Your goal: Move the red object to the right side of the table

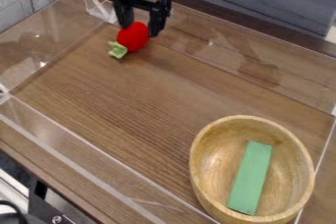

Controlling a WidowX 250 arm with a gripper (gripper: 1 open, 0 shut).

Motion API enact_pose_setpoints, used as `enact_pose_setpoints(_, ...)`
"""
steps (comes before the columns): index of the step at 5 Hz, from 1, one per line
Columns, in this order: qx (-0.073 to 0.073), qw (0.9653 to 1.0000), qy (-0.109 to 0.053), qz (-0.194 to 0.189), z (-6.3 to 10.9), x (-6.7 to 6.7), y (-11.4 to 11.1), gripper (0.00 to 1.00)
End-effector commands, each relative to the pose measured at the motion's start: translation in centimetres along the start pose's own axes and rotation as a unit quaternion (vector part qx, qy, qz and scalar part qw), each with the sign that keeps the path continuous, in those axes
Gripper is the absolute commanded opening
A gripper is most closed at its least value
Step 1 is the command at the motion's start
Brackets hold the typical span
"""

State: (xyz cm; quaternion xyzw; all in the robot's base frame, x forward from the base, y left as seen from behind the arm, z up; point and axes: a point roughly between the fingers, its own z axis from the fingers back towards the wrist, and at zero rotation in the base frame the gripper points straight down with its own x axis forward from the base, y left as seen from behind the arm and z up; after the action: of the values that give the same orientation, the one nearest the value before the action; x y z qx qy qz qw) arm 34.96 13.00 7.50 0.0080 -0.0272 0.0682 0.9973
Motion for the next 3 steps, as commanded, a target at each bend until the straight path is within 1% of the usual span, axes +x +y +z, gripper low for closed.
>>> enact_pose_setpoints(1, 0.007, 0.9992, -0.039, -0.009, 2.6, 2.0, 0.3, 1.00)
enact_pose_setpoints(3, 0.000, 0.9977, -0.045, -0.050, 1.1, 1.2, 1.7, 1.00)
